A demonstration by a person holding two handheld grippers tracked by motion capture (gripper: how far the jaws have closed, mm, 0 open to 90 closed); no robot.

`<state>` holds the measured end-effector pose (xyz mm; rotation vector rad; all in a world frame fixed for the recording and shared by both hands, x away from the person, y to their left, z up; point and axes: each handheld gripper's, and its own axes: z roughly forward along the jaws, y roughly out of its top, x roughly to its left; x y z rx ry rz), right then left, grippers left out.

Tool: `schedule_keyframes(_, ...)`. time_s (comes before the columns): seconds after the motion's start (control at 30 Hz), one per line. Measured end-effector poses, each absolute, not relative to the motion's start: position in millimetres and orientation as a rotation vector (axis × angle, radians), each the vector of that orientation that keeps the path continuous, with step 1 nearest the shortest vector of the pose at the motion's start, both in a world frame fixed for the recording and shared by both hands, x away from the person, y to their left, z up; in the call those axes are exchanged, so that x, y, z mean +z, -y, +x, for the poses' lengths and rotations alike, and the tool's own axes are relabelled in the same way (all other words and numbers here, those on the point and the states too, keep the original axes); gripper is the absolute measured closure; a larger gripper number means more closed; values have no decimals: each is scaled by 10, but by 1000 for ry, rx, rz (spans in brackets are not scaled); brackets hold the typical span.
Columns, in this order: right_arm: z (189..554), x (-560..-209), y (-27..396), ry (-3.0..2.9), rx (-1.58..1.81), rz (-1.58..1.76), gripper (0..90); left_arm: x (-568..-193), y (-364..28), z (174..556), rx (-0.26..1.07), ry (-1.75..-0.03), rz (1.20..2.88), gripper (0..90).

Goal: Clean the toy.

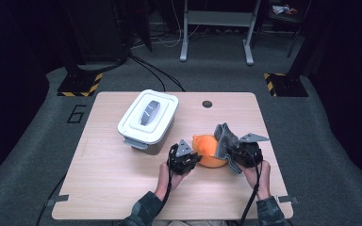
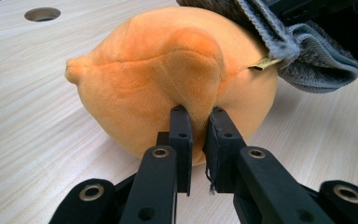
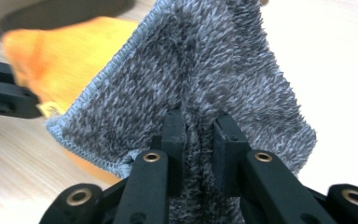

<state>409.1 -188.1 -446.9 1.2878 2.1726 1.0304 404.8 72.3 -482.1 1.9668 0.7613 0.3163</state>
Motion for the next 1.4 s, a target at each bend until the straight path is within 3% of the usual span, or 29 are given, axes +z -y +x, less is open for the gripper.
schedule_keyframes(0.8,4324,-4933,2028,-2222,876,1443,767,-4837,-756,4056,313,-776,1973,809)
schedule_keyframes(0.97,4292,-4835,2079,-2187,877,1428,770,-4835,-755,4052,319,-775,1972,804)
schedule_keyframes(1.4,4015,-4157,1934,-2124,1050,1229,769,-4834,-757,4053,316,-776,1972,802)
